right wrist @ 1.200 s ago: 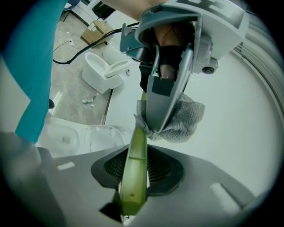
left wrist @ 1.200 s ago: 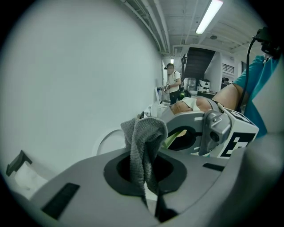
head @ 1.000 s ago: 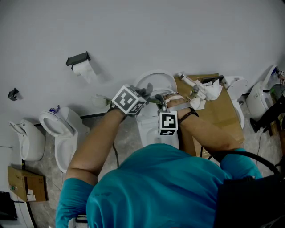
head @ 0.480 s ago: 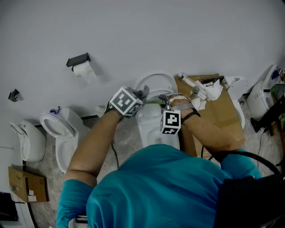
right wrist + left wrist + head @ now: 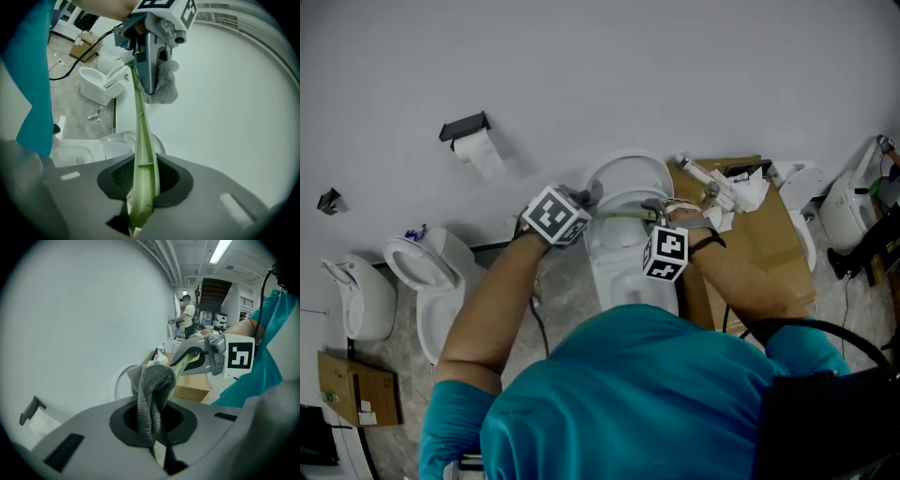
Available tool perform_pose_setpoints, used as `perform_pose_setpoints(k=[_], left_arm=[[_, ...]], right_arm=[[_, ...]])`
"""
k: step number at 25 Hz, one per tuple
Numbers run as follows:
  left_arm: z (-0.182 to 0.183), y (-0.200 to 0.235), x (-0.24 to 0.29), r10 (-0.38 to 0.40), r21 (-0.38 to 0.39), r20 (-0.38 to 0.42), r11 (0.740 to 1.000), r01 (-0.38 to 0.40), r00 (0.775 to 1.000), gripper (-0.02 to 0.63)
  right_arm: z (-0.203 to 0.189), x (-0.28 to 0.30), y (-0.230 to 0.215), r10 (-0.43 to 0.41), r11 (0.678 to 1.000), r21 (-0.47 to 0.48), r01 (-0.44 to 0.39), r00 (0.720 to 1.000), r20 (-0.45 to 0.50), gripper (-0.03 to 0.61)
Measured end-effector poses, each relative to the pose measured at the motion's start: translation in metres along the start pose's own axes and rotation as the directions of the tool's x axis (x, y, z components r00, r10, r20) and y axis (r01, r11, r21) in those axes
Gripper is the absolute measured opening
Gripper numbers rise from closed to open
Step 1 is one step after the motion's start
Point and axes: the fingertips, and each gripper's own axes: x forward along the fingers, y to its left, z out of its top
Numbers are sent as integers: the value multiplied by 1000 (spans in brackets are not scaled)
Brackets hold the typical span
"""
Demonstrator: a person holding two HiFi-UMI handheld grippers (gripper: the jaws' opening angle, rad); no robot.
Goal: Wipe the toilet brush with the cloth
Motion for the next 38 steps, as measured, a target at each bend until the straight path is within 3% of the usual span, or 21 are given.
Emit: perform_pose_setpoints(k=[13, 16, 19, 22, 25, 28, 31, 36, 38], left_arm=[[-27, 24, -9, 72, 26, -70, 997, -70, 995, 20], [-37, 29, -11, 77, 30, -99, 997, -74, 992, 20], [-44, 28, -7, 69, 16, -110, 998, -67, 992, 20], [-49, 26, -4, 56, -9, -100, 998, -57, 993, 20], [-57, 31, -3, 66, -23, -98, 997, -68, 993, 20], [-54, 31, -2, 69, -39, -66, 997, -72, 995, 20], [-31, 15, -4, 54, -22, -2, 998, -54, 999, 20], [26, -22, -8, 57, 102, 126, 992, -70, 990, 20], [45, -38, -7, 49, 152, 160, 986, -74, 986, 20]], right_arm=[[-10, 4, -9, 1, 998, 61, 0, 1000, -14, 70], [-10, 1, -21, -10, 991, 135, 9, 1000, 6, 7], [-16, 2, -24, 21, 979, 200, -26, 999, 29, 3], [-28, 3, -22, 63, 949, 307, -75, 997, 50, 3], [-37, 1, -22, 81, 932, 349, -98, 995, 64, 3], [-36, -3, -19, 121, 878, 451, -160, 986, 114, 3], [-27, -6, -22, 137, 797, 566, -209, 976, 168, 3], [-5, -5, -22, 171, 647, 696, -311, 949, 265, 3], [11, -6, -19, 191, 602, 714, -359, 932, 308, 3]])
